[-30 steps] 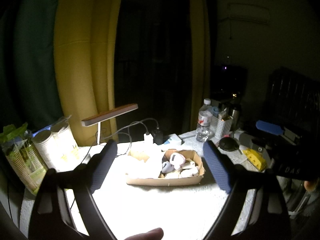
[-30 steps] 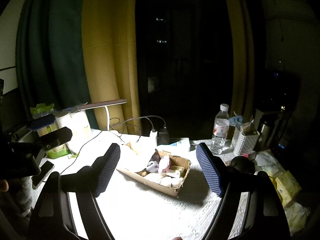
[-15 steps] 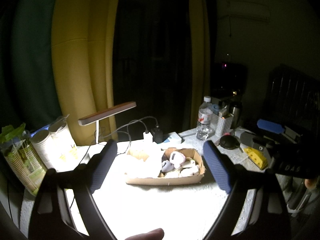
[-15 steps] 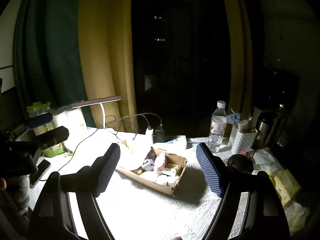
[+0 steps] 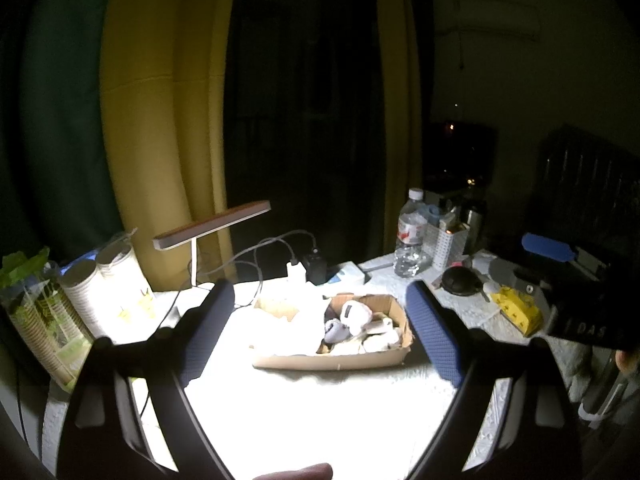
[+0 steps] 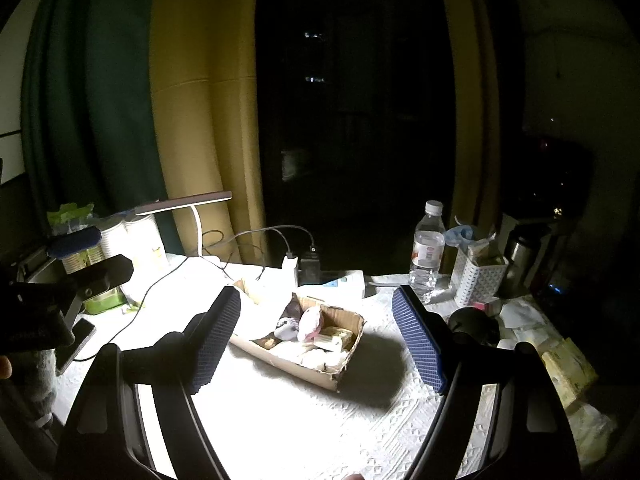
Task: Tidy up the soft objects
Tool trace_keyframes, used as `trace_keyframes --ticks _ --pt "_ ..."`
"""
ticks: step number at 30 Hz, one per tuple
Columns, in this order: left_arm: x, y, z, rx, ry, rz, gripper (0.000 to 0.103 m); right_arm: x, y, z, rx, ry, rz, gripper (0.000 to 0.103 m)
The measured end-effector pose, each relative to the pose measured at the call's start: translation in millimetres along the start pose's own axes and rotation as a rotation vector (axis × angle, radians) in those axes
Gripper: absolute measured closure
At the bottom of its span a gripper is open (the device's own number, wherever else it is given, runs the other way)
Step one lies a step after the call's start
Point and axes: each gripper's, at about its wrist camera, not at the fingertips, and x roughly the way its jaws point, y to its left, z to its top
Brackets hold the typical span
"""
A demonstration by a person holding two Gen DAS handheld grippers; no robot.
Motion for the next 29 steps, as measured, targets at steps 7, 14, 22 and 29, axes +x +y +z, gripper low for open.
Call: trace_keyframes --ticks 7,14,22,29 --pt "0.3 1.0 0.2 0.002 0.000 -0.002 0.014 0.5 -1.0 -1.9 0.001 0.003 0.002 0.022" --pt "1.5 0.0 -1.2 0.000 0.004 -0.002 0.014 2.6 -0.7 -2.2 0.002 0.008 0.002 0.022" --pt "5.8 -1.2 -2.0 0.010 0.010 0.002 0.014 5.4 0.8 -4.0 0.003 0.013 0.007 0.022" --pt "13.3 -4.7 1.6 0.020 0.006 0.002 0.014 13.1 -1.3 -5.9 0.002 0.024 0.005 0.022"
